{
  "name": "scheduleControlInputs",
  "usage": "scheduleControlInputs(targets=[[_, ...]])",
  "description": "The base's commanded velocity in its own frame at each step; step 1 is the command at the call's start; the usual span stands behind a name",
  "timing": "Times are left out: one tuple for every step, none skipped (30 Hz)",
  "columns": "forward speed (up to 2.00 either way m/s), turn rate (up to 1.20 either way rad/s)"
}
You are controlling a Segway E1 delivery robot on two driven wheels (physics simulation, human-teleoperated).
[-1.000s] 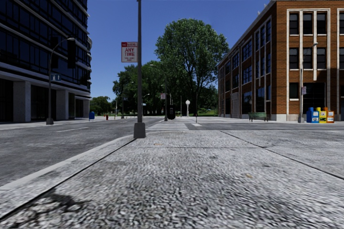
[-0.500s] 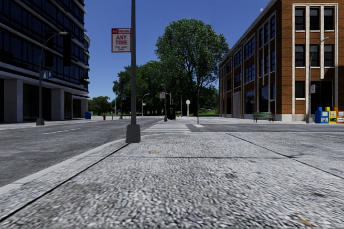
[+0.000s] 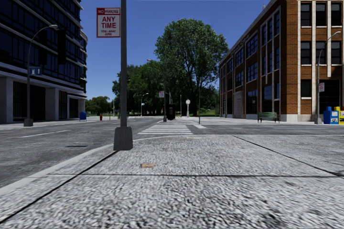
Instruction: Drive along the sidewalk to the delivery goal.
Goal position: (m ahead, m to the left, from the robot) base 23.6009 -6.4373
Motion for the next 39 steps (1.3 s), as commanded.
scheduleControlInputs(targets=[[2.00,0.00],[2.00,0.00],[2.00,0.00],[2.00,0.00],[2.00,0.00],[2.00,0.00],[2.00,0.00],[2.00,0.00],[2.00,0.00],[2.00,0.00],[2.00,0.00],[2.00,0.00],[2.00,0.00],[2.00,0.00],[2.00,0.00],[2.00,0.00],[2.00,0.00],[2.00,0.00],[2.00,0.00],[2.00,0.00],[2.00,0.00],[2.00,0.00],[2.00,-0.04],[2.00,-0.16],[2.00,-0.16],[2.00,-0.20],[2.00,-0.21],[2.00,-0.21],[2.00,-0.21],[2.00,-0.22],[2.00,-0.22],[2.00,-0.22],[2.00,-0.22],[2.00,-0.22],[2.00,-0.19],[2.00,-0.19],[2.00,-0.12],[2.00,0.00],[2.00,0.00]])
